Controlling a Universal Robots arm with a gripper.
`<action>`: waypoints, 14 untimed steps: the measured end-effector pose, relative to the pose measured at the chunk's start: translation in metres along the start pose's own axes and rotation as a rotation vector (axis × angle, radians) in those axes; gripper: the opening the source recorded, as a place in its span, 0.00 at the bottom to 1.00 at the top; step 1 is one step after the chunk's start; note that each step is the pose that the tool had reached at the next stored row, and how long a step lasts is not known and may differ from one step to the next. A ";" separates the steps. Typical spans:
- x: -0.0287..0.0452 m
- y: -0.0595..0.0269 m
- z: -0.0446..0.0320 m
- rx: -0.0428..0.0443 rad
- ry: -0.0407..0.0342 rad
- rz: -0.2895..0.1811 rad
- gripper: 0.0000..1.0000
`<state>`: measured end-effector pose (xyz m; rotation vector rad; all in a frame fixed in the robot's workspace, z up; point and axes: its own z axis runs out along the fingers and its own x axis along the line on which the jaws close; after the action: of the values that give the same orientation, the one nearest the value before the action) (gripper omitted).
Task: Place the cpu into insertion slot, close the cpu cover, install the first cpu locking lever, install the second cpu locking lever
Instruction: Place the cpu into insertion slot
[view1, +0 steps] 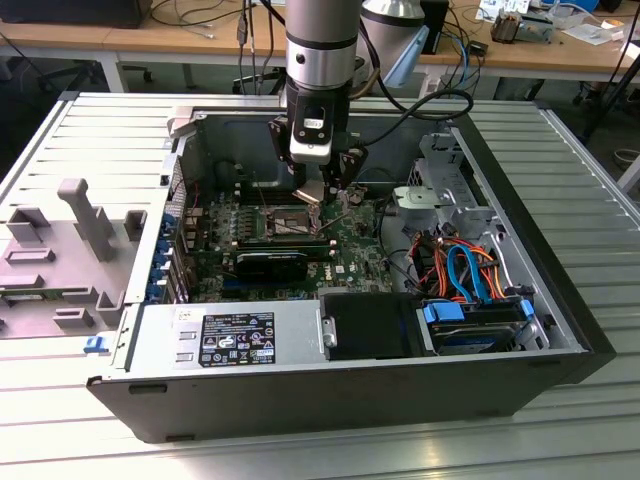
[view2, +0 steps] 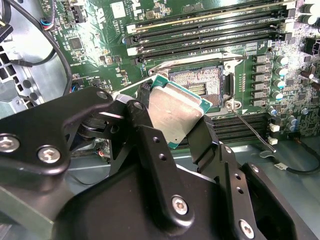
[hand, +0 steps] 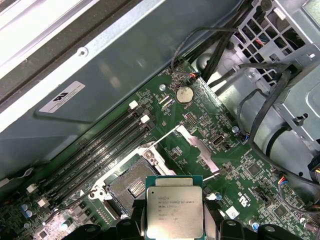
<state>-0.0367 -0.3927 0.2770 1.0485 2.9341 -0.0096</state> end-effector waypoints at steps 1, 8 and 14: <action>0.0000 0.0000 0.0000 0.0000 0.0000 0.001 0.54; 0.0000 0.0000 0.0000 0.0001 0.0000 0.005 0.54; 0.0000 0.0000 0.0000 0.0002 0.0000 0.008 0.54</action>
<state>-0.0367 -0.3927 0.2770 1.0599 2.9301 -0.0098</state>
